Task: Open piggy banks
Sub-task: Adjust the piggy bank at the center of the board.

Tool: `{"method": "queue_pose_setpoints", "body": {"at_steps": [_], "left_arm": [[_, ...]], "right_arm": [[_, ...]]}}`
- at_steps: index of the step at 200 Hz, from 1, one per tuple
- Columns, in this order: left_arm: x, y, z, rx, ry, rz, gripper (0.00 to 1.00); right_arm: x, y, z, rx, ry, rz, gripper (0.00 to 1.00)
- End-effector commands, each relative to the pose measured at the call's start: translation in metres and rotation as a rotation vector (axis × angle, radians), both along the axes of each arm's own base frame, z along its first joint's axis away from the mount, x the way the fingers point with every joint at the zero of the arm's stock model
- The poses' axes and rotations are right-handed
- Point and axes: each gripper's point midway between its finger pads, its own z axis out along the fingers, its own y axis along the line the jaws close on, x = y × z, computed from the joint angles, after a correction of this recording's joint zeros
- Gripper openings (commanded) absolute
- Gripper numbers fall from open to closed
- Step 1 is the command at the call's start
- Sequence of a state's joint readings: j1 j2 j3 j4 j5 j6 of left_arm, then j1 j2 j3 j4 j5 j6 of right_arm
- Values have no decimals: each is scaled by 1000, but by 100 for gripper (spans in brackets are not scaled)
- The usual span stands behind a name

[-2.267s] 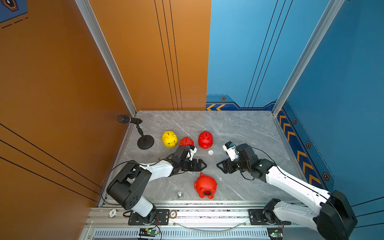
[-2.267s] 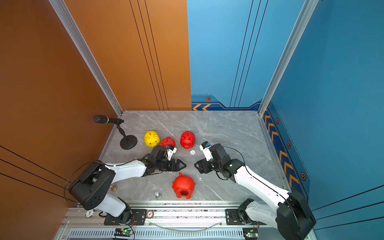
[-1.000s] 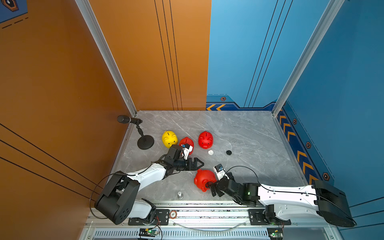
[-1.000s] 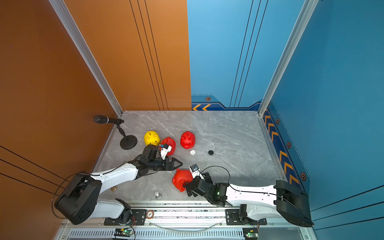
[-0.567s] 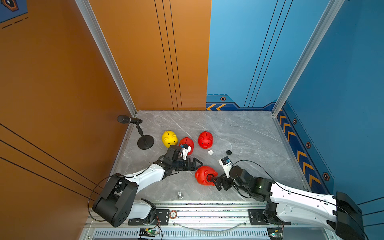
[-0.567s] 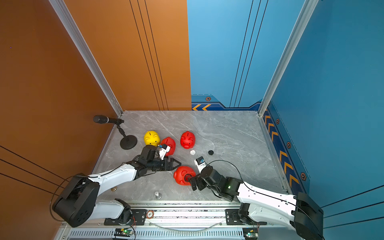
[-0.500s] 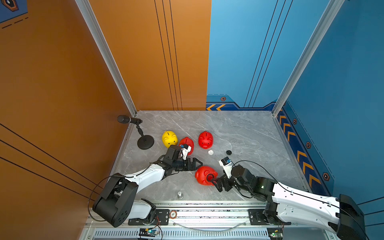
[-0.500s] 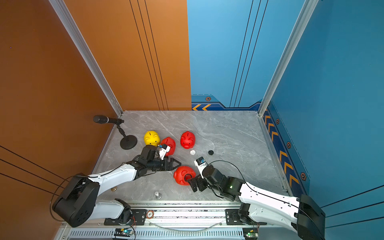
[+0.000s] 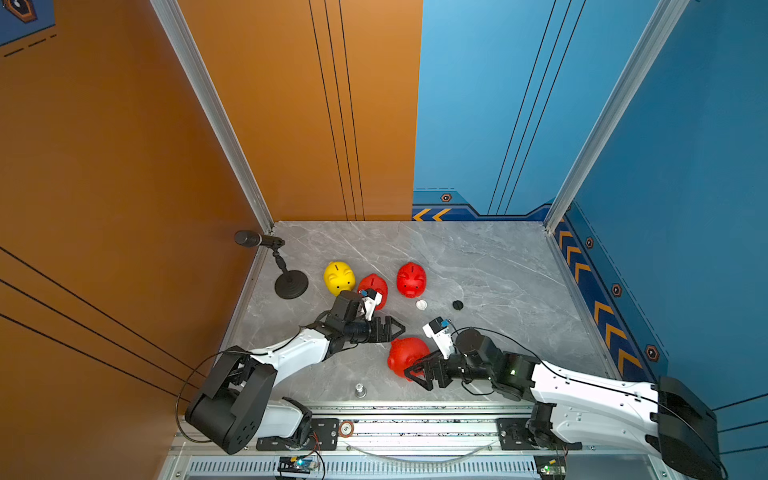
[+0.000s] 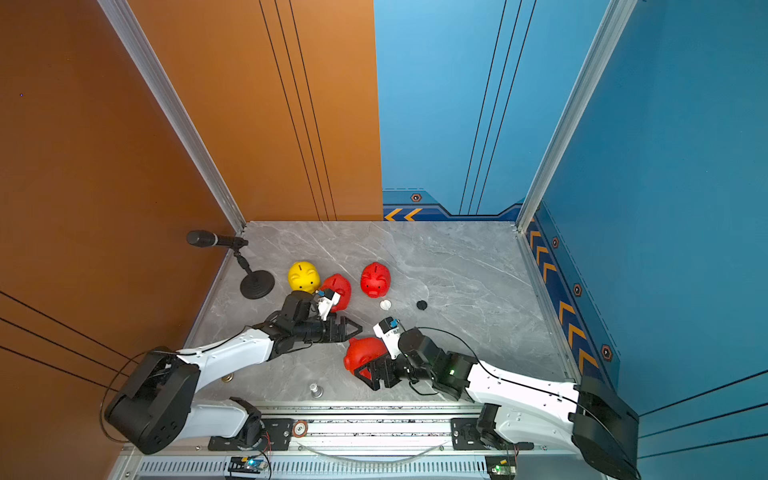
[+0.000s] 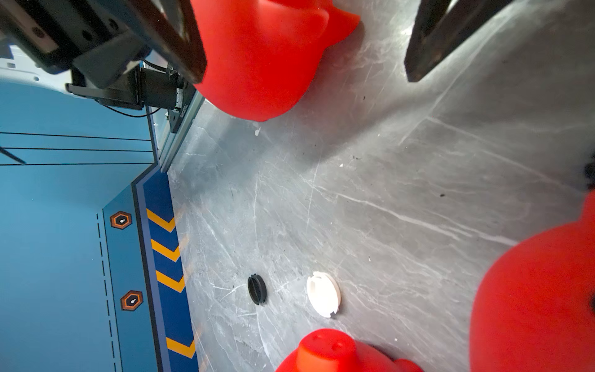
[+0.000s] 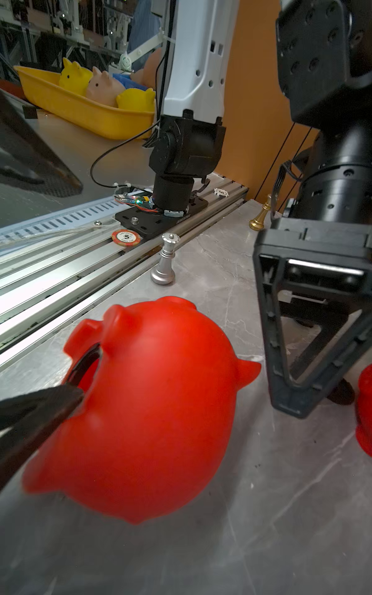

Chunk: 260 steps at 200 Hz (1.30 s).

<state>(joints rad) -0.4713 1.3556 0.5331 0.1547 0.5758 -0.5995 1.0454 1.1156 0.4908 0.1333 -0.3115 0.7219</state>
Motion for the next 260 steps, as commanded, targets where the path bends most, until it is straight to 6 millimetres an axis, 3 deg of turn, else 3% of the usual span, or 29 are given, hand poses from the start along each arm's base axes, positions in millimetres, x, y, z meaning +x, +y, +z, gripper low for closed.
{"method": "queue_pose_setpoints", "body": {"at_steps": [1, 43, 86, 138, 186, 227, 260], "left_arm": [[-4, 2, -1, -6, 2, 1, 98], [-2, 5, -1, 3, -1, 12, 98], [4, 24, 2, 38, -31, 112, 98], [4, 40, 4, 46, -33, 177, 98], [4, 65, 4, 60, -38, 279, 98], [1, 68, 9, 51, -34, 280, 98], [-2, 74, 5, 58, -19, 297, 98]], "right_arm": [[-3, 21, 4, 68, 37, 24, 92], [4, 26, -8, 33, 30, 0, 92], [21, 25, -7, 87, 76, -61, 100], [25, 48, -16, 128, 161, -28, 100], [43, 45, -29, 119, 190, -116, 97], [45, 59, -40, 126, 234, -90, 94], [41, 67, -55, 32, 221, -81, 94]]}}
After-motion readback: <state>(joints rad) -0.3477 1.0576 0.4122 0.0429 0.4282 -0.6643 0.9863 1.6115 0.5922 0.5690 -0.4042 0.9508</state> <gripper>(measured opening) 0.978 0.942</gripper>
